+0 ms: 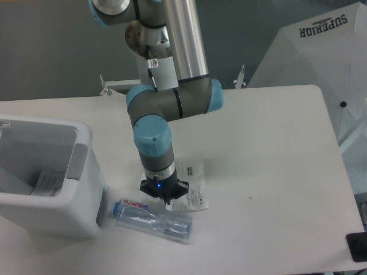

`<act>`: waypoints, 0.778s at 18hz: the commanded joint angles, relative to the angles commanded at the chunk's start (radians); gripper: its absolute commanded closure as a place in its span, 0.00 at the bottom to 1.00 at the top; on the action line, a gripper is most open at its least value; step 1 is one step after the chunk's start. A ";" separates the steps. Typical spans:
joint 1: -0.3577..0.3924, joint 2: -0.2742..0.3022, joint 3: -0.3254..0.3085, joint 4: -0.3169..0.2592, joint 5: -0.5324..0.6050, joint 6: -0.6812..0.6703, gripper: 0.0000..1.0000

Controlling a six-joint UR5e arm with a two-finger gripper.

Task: Place the trash in the trash can
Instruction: 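Close the gripper on the white wrapper and lift it, then carry the wrapper over the white bin and lower it inside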

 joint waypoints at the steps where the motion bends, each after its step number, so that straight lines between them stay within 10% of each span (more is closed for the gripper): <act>1: 0.014 0.021 -0.006 -0.003 -0.023 0.026 1.00; 14: 0.256 0.310 0.103 -0.107 -0.514 -0.125 1.00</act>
